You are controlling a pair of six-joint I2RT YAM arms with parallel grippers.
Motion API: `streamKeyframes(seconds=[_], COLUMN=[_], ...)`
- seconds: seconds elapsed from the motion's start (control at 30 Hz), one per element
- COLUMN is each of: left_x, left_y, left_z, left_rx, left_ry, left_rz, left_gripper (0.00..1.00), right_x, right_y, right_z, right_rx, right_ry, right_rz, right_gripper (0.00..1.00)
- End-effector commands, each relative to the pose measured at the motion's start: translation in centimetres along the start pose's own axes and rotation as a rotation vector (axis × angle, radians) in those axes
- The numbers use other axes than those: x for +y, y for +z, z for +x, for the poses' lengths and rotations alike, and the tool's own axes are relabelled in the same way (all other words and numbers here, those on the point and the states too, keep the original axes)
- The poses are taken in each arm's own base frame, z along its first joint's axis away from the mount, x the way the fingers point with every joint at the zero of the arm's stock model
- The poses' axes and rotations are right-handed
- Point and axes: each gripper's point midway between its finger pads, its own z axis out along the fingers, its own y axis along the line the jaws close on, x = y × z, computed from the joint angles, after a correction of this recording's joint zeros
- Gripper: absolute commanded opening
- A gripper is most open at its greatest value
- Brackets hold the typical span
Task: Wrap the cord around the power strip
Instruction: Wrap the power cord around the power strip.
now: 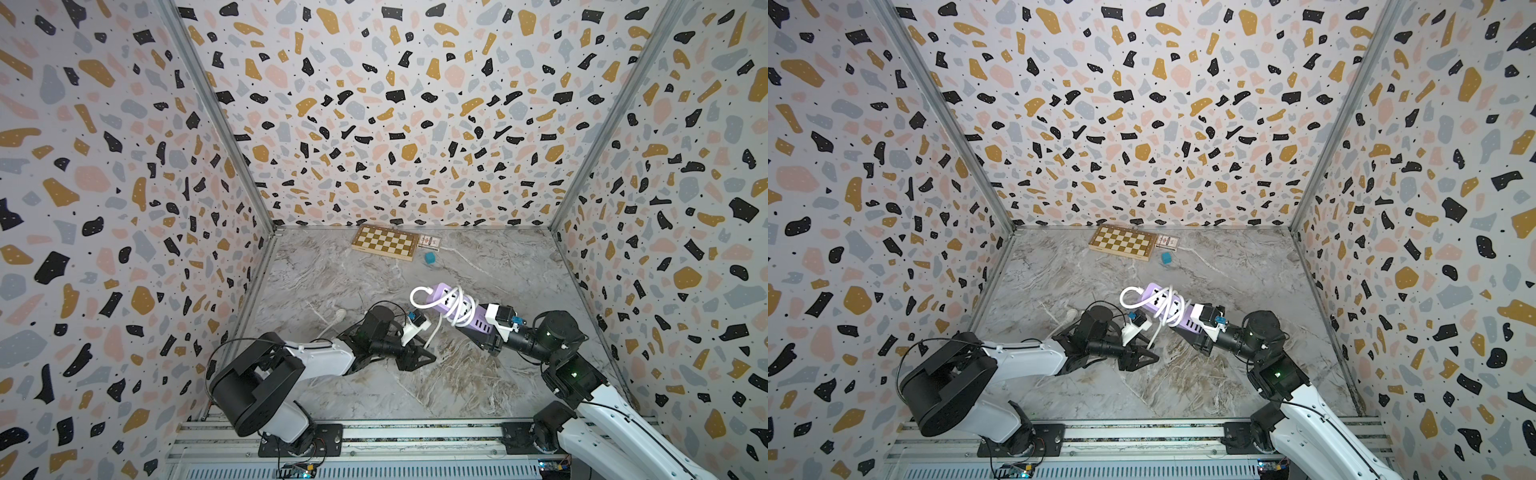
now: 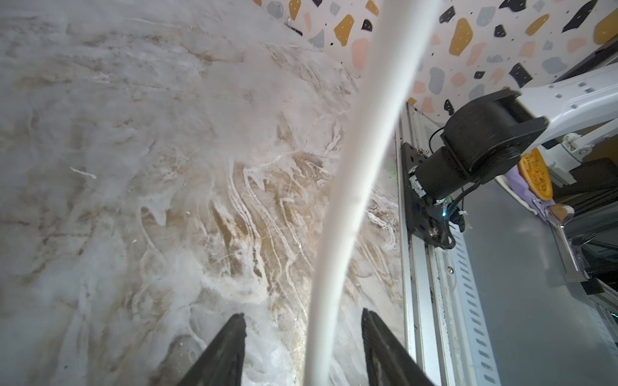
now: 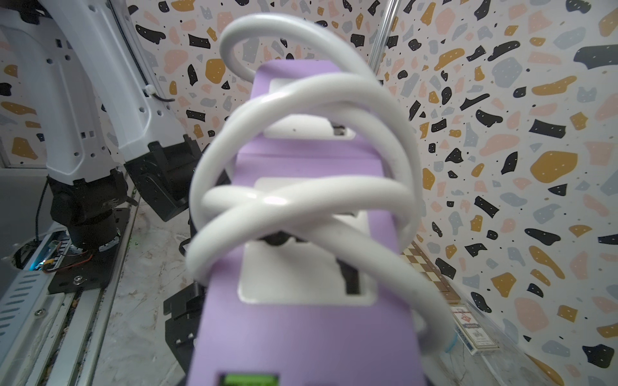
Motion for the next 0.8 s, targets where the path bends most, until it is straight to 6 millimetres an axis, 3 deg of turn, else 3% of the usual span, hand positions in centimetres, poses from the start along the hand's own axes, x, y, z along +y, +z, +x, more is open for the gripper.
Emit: streamKeyframes(seconds=[0.0,0.07,0.17,0.27,0.4,0.53,0.67,0.77], left_x=[0.9,0.8,-0.4,-2.8,-6.5,-10.3,-12.1,-12.6], left_y=[0.5,0.4,-0.1,-1.0,-2.7,-4.2,-6.1,-7.3], left_z=[-1.4,-1.5,-2.0,-2.3,-3.1,-4.3,-9.5,-13.6], left_rx=[-0.045,-0.042,-0.002,0.072,0.118,0.195,0.182,0.185], left_ry=[0.033,0.036,0.084,0.201,0.325,0.445,0.605,0.724], left_rz=[-0.045,-0.052,-0.054,-0.062,-0.008,0.054,0.013,-0.039], left_gripper=[0.43,0.24,0.05,0.00,0.00,0.00,0.00,0.00], right_x=[-1.6,-3.4,-7.3,-10.6,-12.9,-12.5,-10.3,-6.4], right_y=[-0.9,-1.3,-2.6,-4.5,-7.2,-6.9,-5.1,-2.6], right_z=[-4.7,-4.7,-2.9,0.8,4.8,7.2,10.2,12.2], right_rx=[-0.109,-0.097,-0.044,0.041,0.081,0.170,0.332,0.425], right_ry=[-0.040,-0.003,0.113,0.235,0.322,0.307,0.274,0.235], right_rz=[0.073,0.167,0.361,0.517,0.659,0.638,0.529,0.396], right_gripper=[0.00,0.00,0.00,0.00,0.00,0.00,0.00,0.00])
